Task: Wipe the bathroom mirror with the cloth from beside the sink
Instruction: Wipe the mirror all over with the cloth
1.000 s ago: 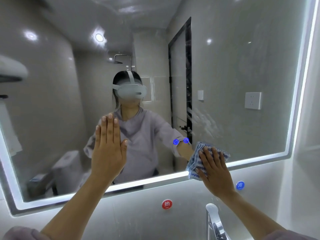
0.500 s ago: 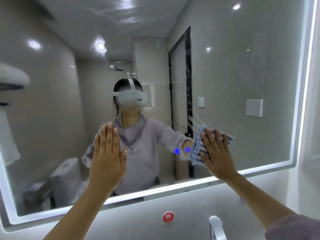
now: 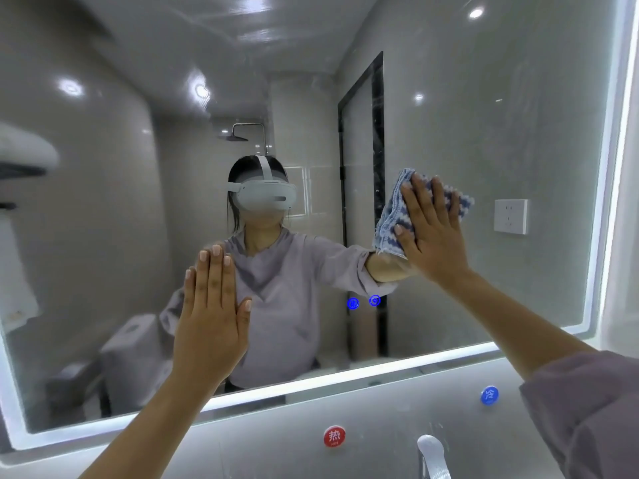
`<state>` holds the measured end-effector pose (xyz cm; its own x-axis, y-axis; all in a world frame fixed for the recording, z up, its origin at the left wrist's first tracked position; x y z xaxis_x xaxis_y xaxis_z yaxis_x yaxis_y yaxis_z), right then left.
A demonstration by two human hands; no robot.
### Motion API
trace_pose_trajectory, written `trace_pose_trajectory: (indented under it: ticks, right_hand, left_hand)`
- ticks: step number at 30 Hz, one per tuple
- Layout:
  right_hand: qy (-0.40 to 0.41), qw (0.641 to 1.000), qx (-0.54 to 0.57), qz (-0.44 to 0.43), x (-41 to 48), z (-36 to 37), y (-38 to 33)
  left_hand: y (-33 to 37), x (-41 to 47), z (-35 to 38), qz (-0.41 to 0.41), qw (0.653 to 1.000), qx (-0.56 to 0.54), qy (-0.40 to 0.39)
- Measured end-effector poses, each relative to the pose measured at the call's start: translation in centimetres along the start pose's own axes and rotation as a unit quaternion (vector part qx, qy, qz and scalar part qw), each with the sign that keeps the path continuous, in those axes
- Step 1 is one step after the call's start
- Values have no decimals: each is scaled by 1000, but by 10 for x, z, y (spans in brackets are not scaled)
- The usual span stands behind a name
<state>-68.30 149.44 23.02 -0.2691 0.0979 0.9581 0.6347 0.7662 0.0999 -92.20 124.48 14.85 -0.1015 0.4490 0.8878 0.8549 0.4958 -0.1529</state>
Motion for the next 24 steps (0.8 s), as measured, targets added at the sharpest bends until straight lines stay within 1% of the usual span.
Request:
trace_pose_trajectory:
  ticks: [5, 9, 17, 20, 24]
  right_hand:
    - [9, 999, 4, 37, -16, 7, -7]
    - [-8, 998, 34, 56, -61, 18, -15]
    - [-70, 997, 24, -10, -171, 39, -22]
    - [-86, 996, 19, -9, -185, 41, -24]
    - [-97, 995, 32, -1, -182, 39, -22]
  left_hand:
    - [0, 0, 0, -4, 1000, -6, 5]
    - [1, 0, 0, -7, 1000, -10, 5]
    - [0, 0, -2, -11, 1000, -10, -5]
    - [0, -1, -2, -10, 1000, -9, -7]
    - [1, 0, -4, -12, 1000, -13, -6]
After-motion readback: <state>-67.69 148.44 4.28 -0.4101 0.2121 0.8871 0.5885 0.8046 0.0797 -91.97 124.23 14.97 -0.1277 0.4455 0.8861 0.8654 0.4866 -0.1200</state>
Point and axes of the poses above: each hand's wrist, its own x-axis towards the middle knuckle, its own z-axis out of the palm, y = z × x, the point moved 3 cm from there along x, towards the middle knuckle, and after that the axes turned 1 degree about x, right-handed, at the moved point
